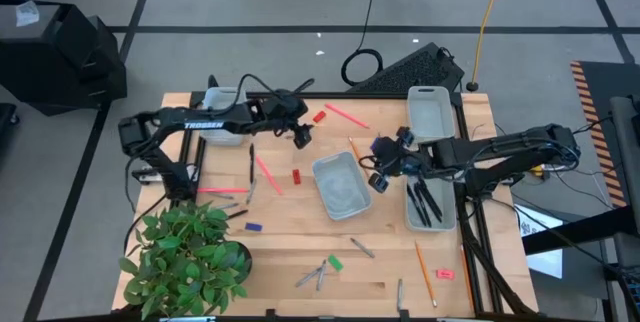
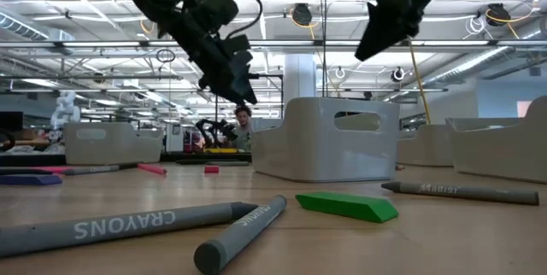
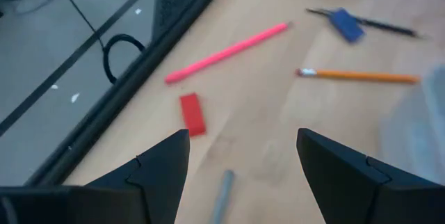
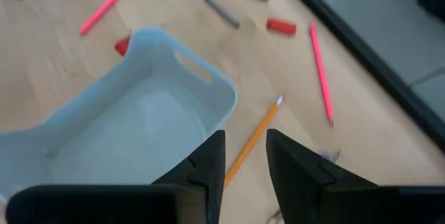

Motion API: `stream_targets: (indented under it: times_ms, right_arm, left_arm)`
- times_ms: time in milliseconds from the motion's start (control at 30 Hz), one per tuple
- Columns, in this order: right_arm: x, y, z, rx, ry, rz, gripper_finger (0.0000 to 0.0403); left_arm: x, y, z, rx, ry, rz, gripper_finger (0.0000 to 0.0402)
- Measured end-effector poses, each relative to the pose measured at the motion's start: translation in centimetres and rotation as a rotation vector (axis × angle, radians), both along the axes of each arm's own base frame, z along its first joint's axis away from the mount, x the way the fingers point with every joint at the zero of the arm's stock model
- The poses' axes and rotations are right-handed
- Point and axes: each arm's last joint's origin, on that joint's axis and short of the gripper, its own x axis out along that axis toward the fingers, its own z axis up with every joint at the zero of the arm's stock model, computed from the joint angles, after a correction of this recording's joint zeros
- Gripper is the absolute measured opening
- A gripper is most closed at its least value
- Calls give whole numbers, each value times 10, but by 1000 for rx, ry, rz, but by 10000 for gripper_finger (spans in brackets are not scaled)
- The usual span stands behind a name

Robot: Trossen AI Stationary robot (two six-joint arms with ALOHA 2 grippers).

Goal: Sort crayons/erasers/pens/pencils in bins
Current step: Put the black pen into the bottom right gray bin

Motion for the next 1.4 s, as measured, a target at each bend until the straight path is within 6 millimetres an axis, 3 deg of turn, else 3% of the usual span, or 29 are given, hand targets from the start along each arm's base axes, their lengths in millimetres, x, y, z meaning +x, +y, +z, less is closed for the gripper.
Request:
stream_targets:
  times_ms: [267, 367, 633, 867, 1000, 1167, 1400]
  right_arm:
    - [12, -4, -9, -104, -163, 92, 123]
    - [11, -4, -17, -146, -130, 167, 122]
    - [10, -6, -24, -190, -134, 161, 123]
    - [10, -6, -24, -202, -125, 176, 127]
    - [10, -6, -24, -198, -126, 174, 127]
    - [10, -6, -24, -192, -130, 171, 127]
    - [10, -5, -24, -164, -140, 177, 127]
  left_arm:
    - [-6, 37, -19, -87, -40, 39, 271]
    - [-6, 51, -22, -115, -15, 64, 271]
    - [-3, 82, -39, -228, 183, 120, 271]
    - [-14, 108, -55, -356, 311, 255, 271]
    - [-16, 111, -65, -397, 387, 302, 271]
    - [-15, 102, -73, -426, 468, 307, 265]
    - [-17, 94, -74, -470, 520, 327, 170]
